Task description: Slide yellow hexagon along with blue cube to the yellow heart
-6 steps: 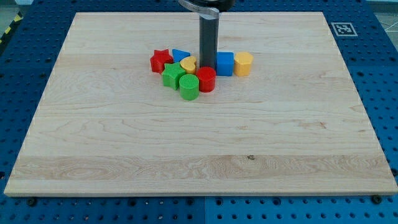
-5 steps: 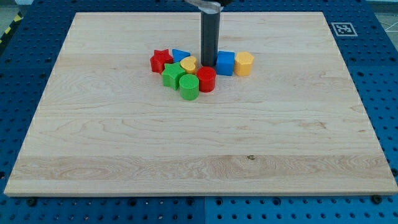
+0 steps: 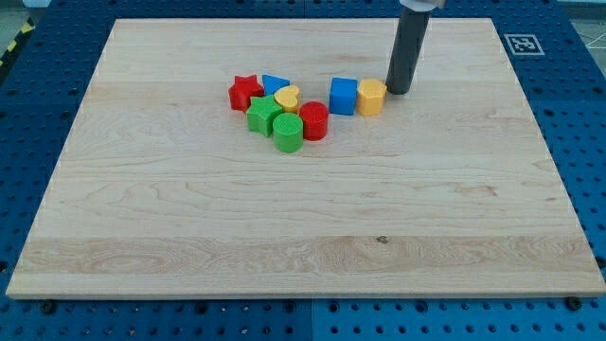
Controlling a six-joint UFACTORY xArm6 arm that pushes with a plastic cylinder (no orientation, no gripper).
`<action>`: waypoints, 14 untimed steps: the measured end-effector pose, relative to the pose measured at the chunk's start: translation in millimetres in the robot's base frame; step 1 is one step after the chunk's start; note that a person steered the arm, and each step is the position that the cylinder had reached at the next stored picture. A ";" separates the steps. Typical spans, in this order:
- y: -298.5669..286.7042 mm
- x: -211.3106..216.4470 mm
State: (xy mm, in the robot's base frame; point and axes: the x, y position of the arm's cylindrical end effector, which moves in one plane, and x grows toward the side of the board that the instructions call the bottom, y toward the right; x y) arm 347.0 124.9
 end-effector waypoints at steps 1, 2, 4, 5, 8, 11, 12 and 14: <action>-0.2 0.1; -2.0 1.2; -10.1 21.2; -27.2 31.1; -67.0 32.8; -78.6 32.5; -80.8 32.5; -44.3 -17.5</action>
